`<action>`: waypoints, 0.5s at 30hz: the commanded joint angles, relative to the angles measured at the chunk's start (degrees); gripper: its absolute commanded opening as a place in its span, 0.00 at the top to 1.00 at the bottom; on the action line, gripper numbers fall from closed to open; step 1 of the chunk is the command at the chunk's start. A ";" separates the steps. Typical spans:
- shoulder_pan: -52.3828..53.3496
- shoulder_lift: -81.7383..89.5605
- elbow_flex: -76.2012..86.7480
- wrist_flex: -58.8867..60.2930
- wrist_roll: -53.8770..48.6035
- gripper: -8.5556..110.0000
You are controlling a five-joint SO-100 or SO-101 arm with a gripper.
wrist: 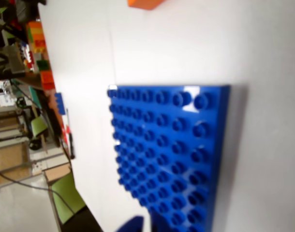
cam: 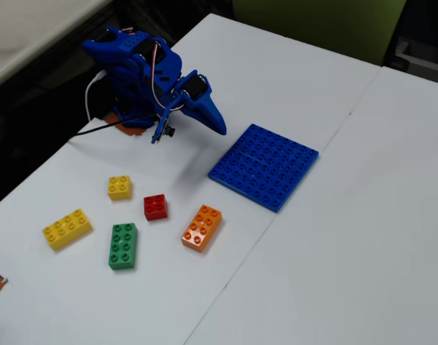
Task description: Pick up the 2x2 yellow block and go up the 8x8 blue block.
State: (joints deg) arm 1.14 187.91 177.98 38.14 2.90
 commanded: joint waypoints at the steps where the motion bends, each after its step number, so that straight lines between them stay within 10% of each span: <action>1: -0.79 2.37 2.37 -1.58 0.09 0.86; 15: 0.44 -6.24 -14.59 -7.56 -6.15 0.93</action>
State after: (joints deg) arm 0.79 185.10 170.07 31.64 -1.76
